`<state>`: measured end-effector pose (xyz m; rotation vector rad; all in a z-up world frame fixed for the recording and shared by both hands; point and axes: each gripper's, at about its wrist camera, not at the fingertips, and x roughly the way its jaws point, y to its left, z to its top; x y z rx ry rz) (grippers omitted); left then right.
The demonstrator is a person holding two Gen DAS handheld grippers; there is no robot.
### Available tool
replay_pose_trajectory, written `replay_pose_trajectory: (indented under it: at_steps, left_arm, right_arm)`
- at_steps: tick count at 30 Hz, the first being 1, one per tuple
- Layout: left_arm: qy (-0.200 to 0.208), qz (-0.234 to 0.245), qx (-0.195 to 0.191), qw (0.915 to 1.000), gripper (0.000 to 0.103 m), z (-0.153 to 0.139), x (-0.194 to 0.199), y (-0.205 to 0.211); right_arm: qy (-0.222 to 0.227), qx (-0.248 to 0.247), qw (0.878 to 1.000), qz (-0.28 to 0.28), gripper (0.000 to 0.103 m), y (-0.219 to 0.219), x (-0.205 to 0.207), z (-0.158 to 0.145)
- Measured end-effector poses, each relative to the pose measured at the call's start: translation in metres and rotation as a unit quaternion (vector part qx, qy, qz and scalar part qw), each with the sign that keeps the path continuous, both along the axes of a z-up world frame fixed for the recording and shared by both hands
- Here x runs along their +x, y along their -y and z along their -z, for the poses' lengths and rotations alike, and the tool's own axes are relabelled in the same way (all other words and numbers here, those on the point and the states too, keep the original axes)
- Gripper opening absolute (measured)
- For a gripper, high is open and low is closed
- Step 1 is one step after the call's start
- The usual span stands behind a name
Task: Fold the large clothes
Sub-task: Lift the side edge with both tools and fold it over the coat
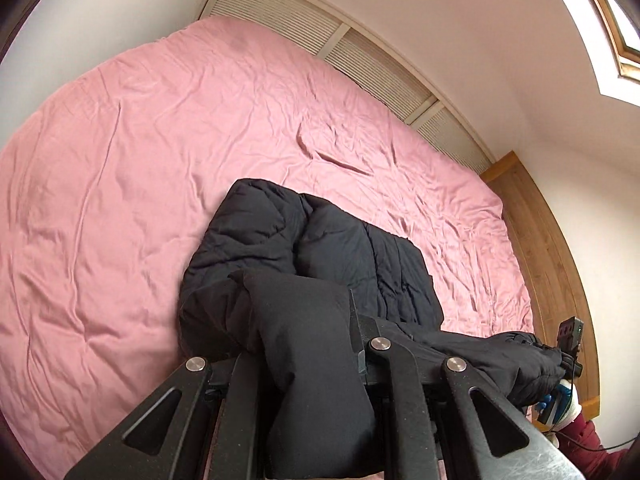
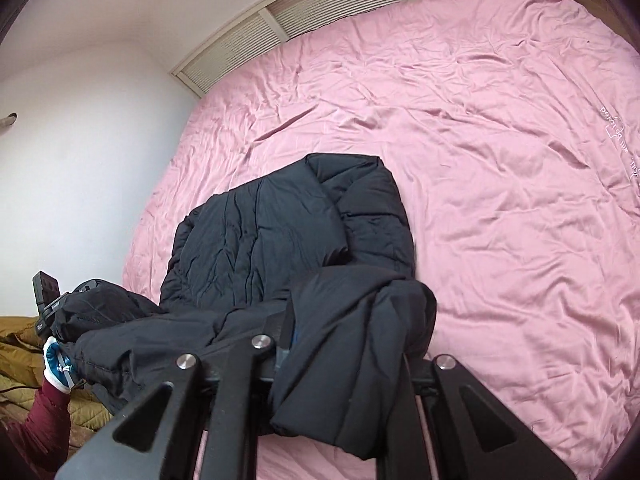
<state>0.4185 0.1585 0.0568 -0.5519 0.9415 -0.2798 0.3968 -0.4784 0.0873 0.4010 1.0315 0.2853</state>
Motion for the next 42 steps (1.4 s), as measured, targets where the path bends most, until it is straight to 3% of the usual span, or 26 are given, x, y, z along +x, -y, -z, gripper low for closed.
replay_pose_trajectory:
  at_steps: [7,13,20,31,37,40,42]
  left_arm:
    - [-0.022,-0.026,0.013,0.9993,0.014,0.028,0.079,-0.007]
    - [-0.07,-0.039,0.031,0.9963,0.014,0.071,0.142,-0.004]
    - [-0.121,-0.043,0.054,0.9903,0.016,0.124,0.195,0.005]
    - [-0.156,-0.051,0.063,0.9844,0.018,0.173,0.217,0.012]
    - [-0.17,-0.056,0.083,0.9804,0.018,0.174,0.217,0.023]
    - [-0.162,-0.054,0.066,0.9831,0.026,0.165,0.213,0.018]
    - [-0.154,-0.054,0.053,0.9852,0.034,0.158,0.21,0.015]
  right_arm:
    - [-0.031,-0.01,0.998,0.058,0.012,0.001,0.087,0.025]
    - [-0.076,-0.036,0.992,0.095,0.012,-0.011,0.155,0.064]
    - [-0.129,-0.029,0.982,0.137,0.012,-0.015,0.21,0.121]
    - [-0.157,-0.034,0.979,0.13,0.012,-0.029,0.243,0.177]
    - [-0.153,-0.034,0.978,0.136,0.015,-0.031,0.24,0.175]
    - [-0.148,-0.036,0.979,0.134,0.018,-0.031,0.237,0.167]
    - [-0.141,-0.02,0.98,0.137,0.03,-0.027,0.233,0.16]
